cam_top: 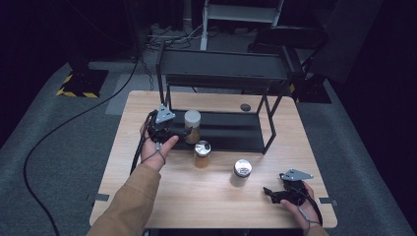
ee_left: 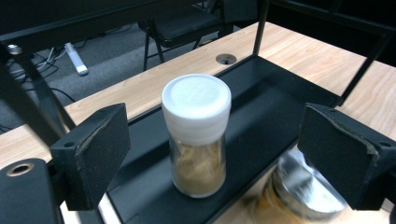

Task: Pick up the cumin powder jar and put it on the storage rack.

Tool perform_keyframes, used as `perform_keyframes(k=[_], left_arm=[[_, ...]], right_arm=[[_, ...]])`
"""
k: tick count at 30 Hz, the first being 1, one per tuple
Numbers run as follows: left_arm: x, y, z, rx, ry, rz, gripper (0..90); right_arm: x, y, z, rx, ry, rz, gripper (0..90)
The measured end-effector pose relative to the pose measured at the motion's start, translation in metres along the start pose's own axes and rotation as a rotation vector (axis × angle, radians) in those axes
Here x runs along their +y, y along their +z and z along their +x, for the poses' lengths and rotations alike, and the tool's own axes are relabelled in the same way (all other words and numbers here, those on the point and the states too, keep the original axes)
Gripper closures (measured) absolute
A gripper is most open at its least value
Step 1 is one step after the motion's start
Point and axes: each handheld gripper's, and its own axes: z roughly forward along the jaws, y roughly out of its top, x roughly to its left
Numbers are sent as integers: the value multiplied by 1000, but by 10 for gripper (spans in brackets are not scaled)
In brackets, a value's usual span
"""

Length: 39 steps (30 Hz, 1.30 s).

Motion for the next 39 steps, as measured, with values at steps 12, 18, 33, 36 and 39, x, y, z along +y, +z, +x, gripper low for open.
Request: perform_keyframes(k=[12, 18, 33, 36, 39], left_arm=[[-25, -46, -7, 2, -5, -8, 92], [-41, -59, -8, 2, -14, 1, 92], [-74, -84, -14, 29, 3, 28, 88], [-81, -87, -15, 32, 1, 32, 87], [-89, -89, -16, 34, 4, 39, 84]], right_arm=[[1, 1, -2, 7, -8, -1, 69], [1, 1, -2, 7, -8, -1, 69], [1, 1, -2, 7, -7, -2, 69], [1, 1, -2, 7, -7, -2, 69], [1, 1, -2, 7, -8, -2, 69]])
